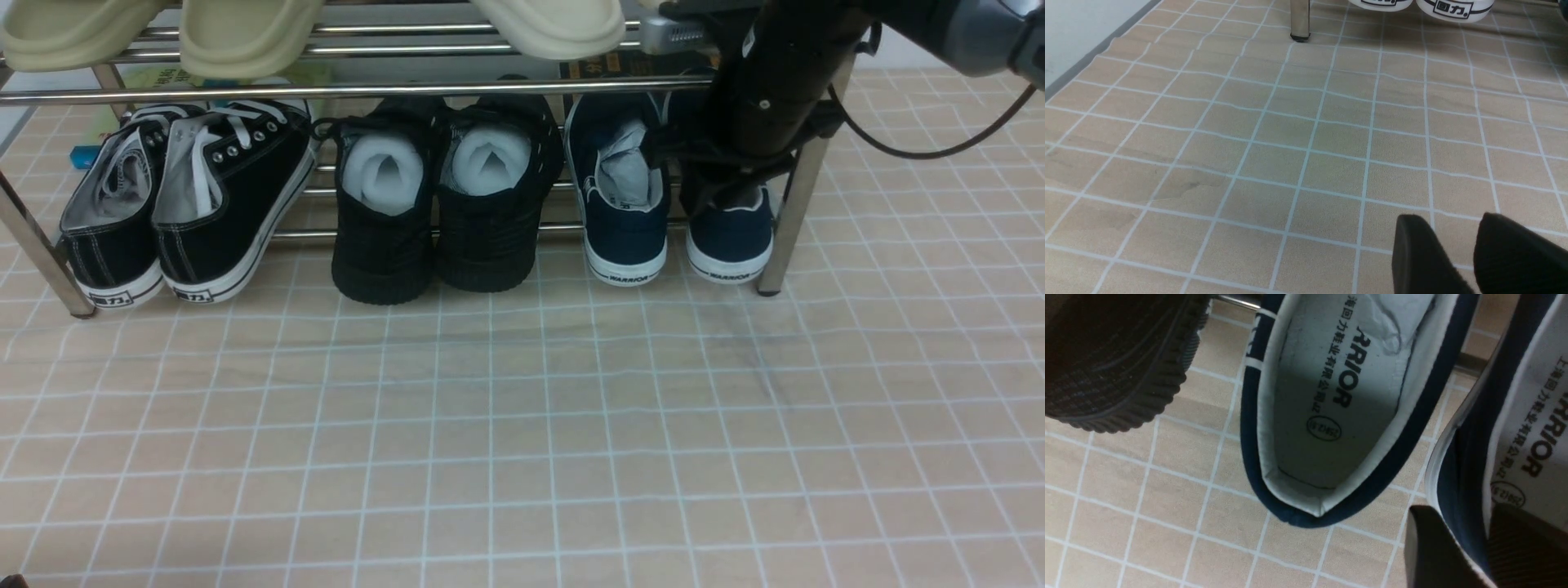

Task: Take the shoes off the shelf from the light coffee tablecloth by hand.

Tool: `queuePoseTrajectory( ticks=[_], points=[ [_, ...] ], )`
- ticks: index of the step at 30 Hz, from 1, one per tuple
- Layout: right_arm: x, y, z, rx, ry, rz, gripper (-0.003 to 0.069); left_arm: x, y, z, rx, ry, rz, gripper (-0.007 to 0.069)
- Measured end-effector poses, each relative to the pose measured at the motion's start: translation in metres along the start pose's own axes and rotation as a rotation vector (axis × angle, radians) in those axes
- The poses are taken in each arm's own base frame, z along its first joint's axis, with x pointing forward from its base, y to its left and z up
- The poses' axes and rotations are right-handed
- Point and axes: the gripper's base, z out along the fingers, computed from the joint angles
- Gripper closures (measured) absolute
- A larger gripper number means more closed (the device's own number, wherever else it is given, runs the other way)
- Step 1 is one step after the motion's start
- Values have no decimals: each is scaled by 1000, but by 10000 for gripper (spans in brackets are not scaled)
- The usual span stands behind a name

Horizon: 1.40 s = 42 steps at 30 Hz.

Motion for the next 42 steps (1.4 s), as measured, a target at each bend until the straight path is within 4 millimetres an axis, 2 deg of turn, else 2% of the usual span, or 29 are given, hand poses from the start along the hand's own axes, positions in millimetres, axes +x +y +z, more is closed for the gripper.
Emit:
queuePoseTrajectory(
  ticks=[5,14,22,25,31,37,42],
  points=[
    [-2,-2,2,22,-20,-6,368,0,0,0,0,0,0,384],
    [-3,-3,7,38,-25,-12,365,0,0,0,0,0,0,384],
    [-4,-8,34,67,7,-18,367,0,0,0,0,0,0,384],
    [-4,-8,35,67,8,-18,405,0,0,0,0,0,0,384],
    [-3,-8,34,60,16,-32,628,0,0,0,0,0,0,384],
    [-3,-7,21,65,5,-47,636,0,0,0,0,0,0,384],
    [0,-4,-3,44,0,-42,636,0,0,0,0,0,0,384]
  ],
)
